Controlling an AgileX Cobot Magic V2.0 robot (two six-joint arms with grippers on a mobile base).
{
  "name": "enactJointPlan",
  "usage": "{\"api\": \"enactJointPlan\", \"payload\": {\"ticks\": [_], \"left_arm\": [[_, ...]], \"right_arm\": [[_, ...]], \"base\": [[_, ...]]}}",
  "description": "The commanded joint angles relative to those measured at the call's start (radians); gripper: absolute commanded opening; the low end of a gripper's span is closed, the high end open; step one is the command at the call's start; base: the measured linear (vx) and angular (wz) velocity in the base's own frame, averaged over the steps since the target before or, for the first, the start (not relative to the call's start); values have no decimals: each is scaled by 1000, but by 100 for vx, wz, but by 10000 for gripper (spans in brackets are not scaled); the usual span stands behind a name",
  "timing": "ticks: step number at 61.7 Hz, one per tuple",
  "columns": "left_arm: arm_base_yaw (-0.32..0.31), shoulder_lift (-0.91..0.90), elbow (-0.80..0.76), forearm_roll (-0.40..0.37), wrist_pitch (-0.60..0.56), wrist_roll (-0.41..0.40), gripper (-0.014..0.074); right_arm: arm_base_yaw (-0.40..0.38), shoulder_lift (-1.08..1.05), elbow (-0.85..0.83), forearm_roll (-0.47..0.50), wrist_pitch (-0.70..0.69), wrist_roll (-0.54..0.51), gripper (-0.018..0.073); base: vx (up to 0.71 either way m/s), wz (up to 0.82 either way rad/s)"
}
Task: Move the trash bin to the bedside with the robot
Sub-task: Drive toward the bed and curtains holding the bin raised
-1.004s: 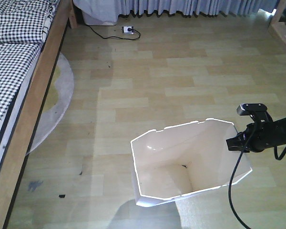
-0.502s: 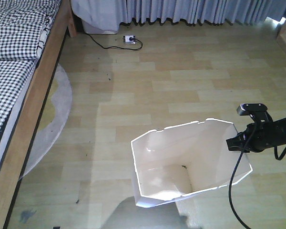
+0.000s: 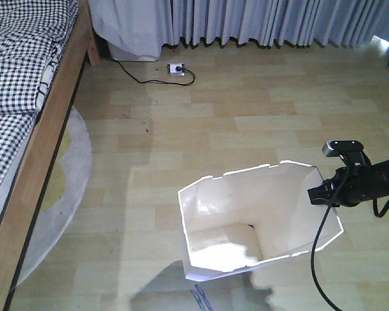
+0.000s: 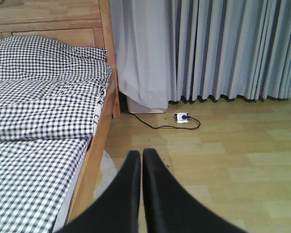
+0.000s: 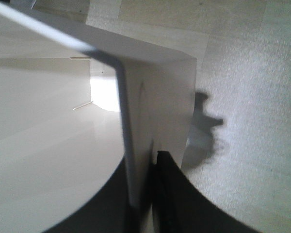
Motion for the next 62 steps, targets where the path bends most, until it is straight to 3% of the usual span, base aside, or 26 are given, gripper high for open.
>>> {"api": "enactJointPlan", "payload": {"ticks": [1,62], "left_arm": [[0,-14,19,-4,-71,0,-6],[0,-14,19,-4,-71,0,-6]], "right_arm": [[-4,-71,-21,86,161,19,-6],[-4,-71,-21,86,162,19,-6]], "base": [[35,0],[32,2]]}}
